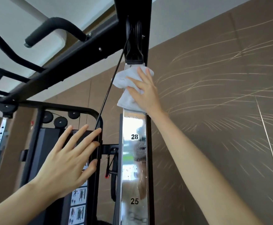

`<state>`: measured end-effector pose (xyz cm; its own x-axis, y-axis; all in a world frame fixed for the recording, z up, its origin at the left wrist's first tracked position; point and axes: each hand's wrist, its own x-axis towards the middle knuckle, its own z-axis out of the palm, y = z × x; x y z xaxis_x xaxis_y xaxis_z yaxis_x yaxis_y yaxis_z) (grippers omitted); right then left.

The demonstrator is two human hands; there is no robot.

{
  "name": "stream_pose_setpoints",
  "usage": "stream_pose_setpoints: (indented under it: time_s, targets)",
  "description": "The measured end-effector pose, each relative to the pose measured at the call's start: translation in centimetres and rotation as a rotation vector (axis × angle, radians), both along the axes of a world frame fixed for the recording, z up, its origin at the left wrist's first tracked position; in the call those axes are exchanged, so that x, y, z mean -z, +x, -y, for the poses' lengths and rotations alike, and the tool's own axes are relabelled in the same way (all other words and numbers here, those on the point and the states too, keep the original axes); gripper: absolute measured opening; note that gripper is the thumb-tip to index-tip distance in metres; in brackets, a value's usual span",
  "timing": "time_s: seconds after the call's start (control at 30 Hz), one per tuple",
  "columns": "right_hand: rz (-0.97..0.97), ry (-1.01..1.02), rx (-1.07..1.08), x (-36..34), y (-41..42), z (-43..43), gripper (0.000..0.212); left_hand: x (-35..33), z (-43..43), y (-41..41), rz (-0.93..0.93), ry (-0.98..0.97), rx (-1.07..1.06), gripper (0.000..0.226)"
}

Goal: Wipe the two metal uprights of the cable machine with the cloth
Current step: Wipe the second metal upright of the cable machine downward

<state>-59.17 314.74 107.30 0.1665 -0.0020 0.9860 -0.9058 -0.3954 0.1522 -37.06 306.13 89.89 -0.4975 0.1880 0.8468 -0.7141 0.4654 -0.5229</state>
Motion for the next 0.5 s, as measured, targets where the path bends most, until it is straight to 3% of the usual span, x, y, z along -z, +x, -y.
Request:
stream_pose_setpoints:
  time_s: [0.2, 0.37, 0.5]
  targets:
    - [-0.096, 0.077, -0.060, 10.5, -1.7, 0.3, 0.038, 0.7, -0.5, -1.0, -0.031, 0.049, 0.013, 0.056]
    - [-0.110, 0.134, 0.119, 4.4, -1.1, -1.2, 0.039, 0.8, -0.6, -0.5, -0.010, 0.028, 0.008, 0.056]
    - [-0.071, 0.038, 0.241, 3.1, 0.1, 0.5, 0.040, 1.3, -0.4, -0.6, -0.021, 0.019, 0.028, 0.060]
